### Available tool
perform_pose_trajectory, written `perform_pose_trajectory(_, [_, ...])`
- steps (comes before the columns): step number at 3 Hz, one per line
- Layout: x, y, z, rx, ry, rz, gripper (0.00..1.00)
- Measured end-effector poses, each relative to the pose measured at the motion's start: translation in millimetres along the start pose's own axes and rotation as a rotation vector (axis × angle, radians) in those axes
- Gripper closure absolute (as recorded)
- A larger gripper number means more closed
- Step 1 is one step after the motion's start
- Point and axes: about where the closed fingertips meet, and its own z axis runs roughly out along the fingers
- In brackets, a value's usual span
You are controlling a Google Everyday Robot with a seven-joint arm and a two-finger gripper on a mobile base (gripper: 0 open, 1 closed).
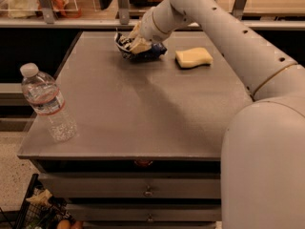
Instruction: Move blue chip bag near water bottle
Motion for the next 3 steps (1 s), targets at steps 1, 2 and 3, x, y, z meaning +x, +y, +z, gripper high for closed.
perform_pose_trajectory(1, [-2.0,-17.2,-25.2,0.057,0.024,-0.038,1.0])
perform_pose_trajectory(2, [-10.0,-35.4,-53.4,0.11,0.043,-0.092,1.0])
perform_pose_trajectory(3, [-31.3,-32.2,-72.5,0.104,-0.009,-0.163,1.0])
